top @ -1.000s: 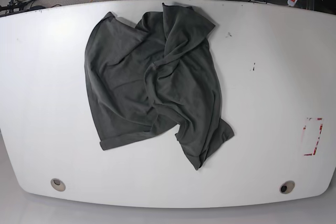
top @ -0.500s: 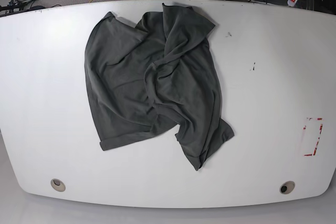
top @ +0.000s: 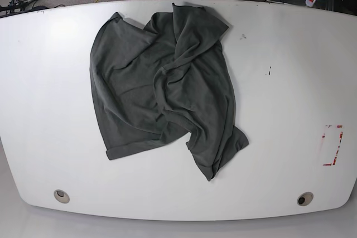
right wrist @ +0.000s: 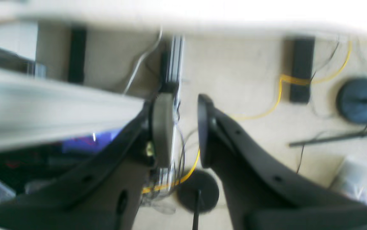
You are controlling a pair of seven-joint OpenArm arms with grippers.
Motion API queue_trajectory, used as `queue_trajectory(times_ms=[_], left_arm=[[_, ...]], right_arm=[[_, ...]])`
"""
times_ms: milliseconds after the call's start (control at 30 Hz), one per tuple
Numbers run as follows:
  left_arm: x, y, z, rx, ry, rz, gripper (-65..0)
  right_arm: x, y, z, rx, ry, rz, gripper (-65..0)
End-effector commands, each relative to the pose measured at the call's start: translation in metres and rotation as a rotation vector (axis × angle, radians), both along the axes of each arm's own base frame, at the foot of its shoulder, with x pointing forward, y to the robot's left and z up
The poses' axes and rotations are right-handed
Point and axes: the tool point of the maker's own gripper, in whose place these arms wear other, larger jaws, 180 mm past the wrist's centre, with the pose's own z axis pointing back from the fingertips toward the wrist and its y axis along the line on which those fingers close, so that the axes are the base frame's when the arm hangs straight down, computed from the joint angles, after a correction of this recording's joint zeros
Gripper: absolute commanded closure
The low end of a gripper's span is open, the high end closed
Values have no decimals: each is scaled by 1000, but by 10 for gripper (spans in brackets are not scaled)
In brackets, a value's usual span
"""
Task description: Fold the T-shirt properly
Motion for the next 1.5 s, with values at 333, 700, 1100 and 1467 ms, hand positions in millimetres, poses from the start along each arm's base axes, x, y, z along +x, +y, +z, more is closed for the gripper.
queue_trajectory(times_ms=[333,700,1100,1467], left_arm=[[29,-19,18,-46,-109,-25,-506],[51,-43,17,-107,-169,-51,-506],[62,-44,19,-109,-198,-53,-506],[78,-37,23,-89,-246,-52,-506]], right_arm=[[75,1,32,-13,-233,25,-135],[142,-5,49,-50,-387,93,-298],[213,15,50,-83,-339,309,-419],[293,4,64,-201,-265,355,-417]])
